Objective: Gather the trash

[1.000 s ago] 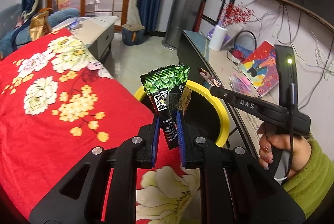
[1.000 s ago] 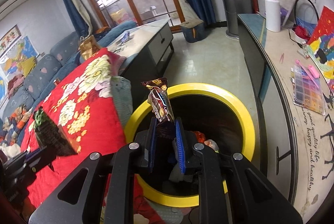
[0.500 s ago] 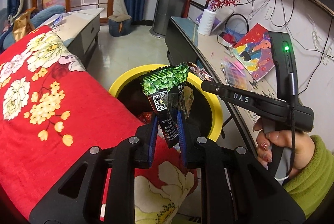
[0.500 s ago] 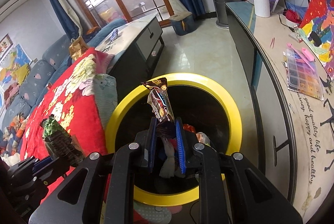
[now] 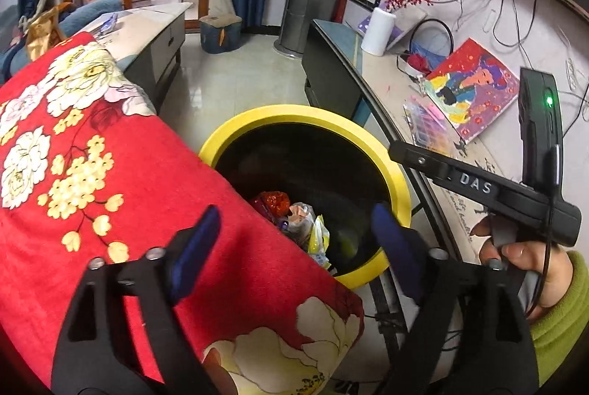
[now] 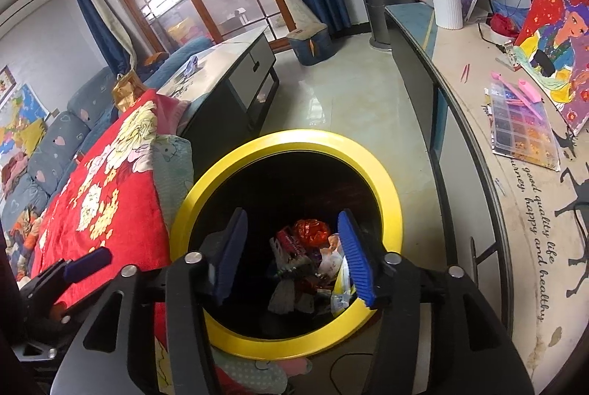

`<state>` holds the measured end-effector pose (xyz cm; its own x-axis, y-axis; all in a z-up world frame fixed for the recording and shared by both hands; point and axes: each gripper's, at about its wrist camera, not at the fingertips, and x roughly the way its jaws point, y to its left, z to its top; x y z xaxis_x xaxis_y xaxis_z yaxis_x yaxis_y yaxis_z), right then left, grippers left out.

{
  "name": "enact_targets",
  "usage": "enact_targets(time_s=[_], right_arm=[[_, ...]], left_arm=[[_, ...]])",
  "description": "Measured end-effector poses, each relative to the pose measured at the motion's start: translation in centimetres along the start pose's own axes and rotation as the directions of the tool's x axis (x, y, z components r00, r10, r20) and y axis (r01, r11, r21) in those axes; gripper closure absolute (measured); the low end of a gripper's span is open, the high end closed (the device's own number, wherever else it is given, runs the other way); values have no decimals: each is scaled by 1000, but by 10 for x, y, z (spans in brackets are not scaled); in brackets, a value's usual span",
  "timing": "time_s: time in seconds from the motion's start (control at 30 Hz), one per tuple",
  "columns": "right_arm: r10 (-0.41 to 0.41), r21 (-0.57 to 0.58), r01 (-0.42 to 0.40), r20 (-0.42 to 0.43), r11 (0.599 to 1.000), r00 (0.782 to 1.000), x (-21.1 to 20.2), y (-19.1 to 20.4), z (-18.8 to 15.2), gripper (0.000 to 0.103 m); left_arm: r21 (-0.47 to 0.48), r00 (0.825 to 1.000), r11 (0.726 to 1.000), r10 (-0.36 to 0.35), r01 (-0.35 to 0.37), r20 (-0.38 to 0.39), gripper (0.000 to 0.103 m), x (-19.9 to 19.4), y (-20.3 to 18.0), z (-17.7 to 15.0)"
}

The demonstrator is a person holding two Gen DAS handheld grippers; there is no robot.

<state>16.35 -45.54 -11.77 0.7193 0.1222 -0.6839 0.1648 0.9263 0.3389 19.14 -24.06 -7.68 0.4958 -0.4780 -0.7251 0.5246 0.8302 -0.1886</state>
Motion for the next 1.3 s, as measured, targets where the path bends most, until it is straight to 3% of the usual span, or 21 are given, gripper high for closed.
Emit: enact_targets(time_s=[0.03, 0.1, 0.43, 0.73, 0.9, 1.3], right_arm=[[-5, -4, 5, 6, 1000, 1000, -2, 1, 0, 48], [-8, -9, 8, 13, 1000, 1000, -5, 3, -1, 42], [16, -73, -10, 80, 997, 997, -36, 30, -6, 24], [65, -172, -42, 126, 984, 990, -55, 72, -21, 14], [96, -208, -63, 154, 976, 983, -63, 95, -30, 7], [176, -297, -91, 273, 950, 946, -87, 145, -58, 7]], left_arm=[[-7, 1000, 1000, 5, -5, 4, 15, -3, 2, 1], [-22, 1000, 1000, 6, -5, 11, 11, -7, 6, 1], [-80, 995, 994, 75, -69, 64, 11, -39, 26, -4], [-140, 980, 982, 146, -127, 138, 11, -82, 44, -21], [-156, 962, 971, 210, -184, 174, 11, -107, 54, -36], [-225, 903, 926, 356, -304, 242, 11, -156, 79, -73]])
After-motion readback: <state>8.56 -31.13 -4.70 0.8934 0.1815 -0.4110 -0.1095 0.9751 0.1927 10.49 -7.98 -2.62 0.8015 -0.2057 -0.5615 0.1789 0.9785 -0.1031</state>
